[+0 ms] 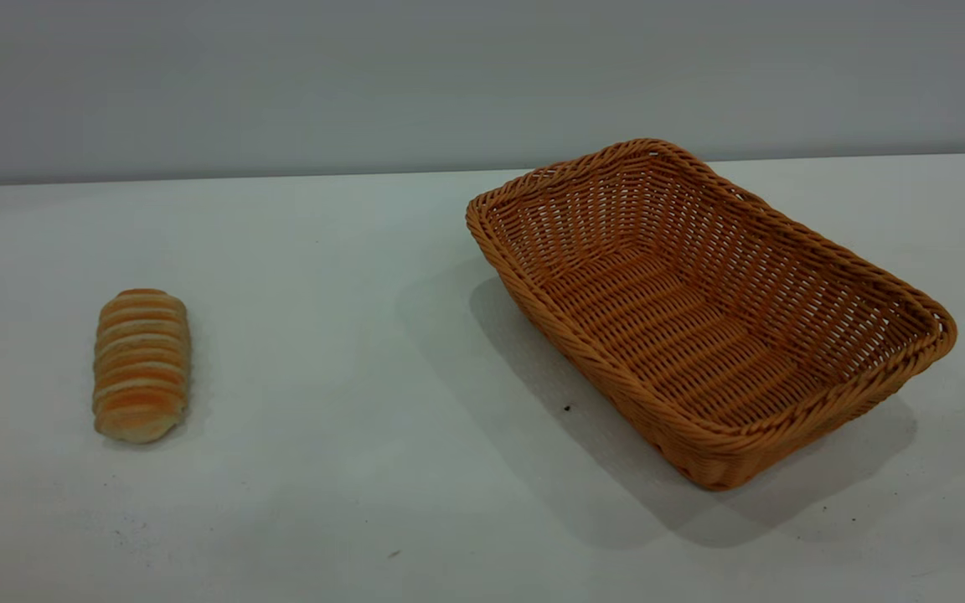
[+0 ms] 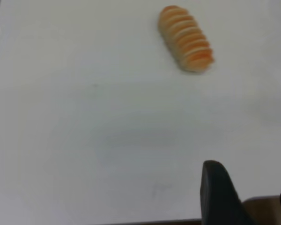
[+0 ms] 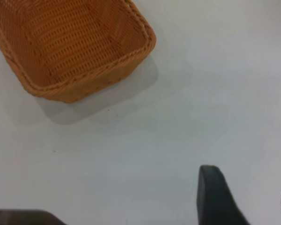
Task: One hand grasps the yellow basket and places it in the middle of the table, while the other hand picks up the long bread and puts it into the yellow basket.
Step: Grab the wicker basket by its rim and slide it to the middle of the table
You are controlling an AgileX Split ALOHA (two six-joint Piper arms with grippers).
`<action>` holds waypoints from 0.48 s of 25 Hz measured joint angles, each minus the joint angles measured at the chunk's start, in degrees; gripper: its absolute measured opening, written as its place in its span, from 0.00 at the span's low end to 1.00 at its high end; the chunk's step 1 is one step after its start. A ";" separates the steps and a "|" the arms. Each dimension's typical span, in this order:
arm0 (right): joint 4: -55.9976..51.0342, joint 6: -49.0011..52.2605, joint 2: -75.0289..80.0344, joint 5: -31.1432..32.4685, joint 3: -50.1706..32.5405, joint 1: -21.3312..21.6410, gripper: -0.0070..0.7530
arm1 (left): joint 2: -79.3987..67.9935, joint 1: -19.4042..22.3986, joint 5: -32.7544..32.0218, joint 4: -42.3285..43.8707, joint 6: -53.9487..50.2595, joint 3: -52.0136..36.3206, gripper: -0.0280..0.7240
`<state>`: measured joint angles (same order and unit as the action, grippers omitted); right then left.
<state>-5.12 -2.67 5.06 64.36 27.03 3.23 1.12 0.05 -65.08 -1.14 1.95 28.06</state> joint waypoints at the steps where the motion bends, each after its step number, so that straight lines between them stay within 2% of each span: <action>1: 0.00 0.00 0.00 0.00 0.00 0.00 0.45 | 0.00 -0.41 0.00 -0.19 0.00 0.00 0.56; 7: -1.16 0.30 0.00 -0.10 0.00 0.00 0.45 | -2.44 -3.63 1.06 -0.24 2.25 0.46 0.56; 12: -2.06 0.37 2.99 -0.37 0.00 0.00 0.45 | -11.02 -4.91 8.68 -2.08 4.20 3.16 0.56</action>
<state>-7.18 -2.30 8.05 63.99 27.03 3.23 -9.90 -4.86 -56.40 -3.22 6.15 31.22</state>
